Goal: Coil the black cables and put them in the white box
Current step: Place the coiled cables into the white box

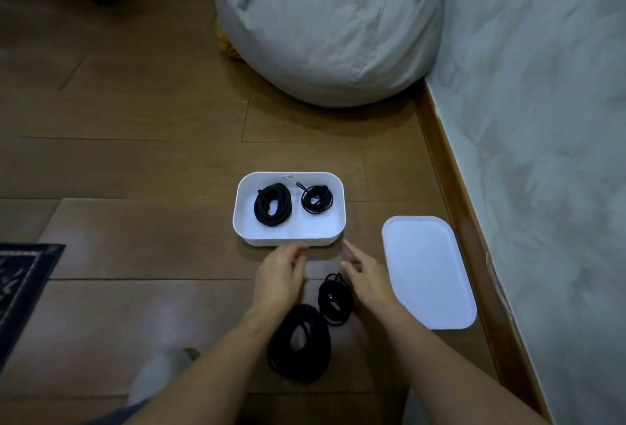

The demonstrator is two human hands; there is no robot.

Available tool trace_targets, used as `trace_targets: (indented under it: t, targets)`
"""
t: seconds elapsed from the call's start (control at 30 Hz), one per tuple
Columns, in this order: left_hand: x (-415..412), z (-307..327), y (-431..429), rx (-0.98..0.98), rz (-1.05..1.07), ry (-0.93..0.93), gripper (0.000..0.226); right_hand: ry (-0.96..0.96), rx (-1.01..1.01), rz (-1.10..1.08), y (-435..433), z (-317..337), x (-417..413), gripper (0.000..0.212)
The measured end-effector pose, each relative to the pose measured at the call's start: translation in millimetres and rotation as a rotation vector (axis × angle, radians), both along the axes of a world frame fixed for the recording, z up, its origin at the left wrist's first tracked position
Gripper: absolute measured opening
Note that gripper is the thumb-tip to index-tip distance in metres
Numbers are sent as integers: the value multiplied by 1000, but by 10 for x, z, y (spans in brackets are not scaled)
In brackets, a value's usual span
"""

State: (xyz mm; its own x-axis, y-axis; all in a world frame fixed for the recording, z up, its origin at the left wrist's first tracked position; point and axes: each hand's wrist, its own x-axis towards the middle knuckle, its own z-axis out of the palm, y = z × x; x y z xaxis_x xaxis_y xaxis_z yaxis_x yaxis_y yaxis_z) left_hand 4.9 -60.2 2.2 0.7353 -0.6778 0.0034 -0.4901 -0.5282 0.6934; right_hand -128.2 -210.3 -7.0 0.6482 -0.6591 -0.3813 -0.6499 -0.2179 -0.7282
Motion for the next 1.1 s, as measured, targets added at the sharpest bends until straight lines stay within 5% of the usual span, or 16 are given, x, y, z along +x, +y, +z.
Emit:
trace_targets:
  t: [0.27, 0.7, 0.97, 1.1]
  targets:
    - [-378, -174, 216, 278, -144, 316, 53, 162, 41, 114, 236, -10, -468, 61]
    - [-430, -311, -77, 503, -295, 233, 75, 115, 39, 74, 364, -149, -435, 65]
    - [-468, -355, -49, 412, -195, 282, 90, 25, 237, -102, 373, -315, -393, 62]
    - [-369, -335, -127, 458, -300, 270, 73, -7, 363, -118, 312, -319, -399, 62]
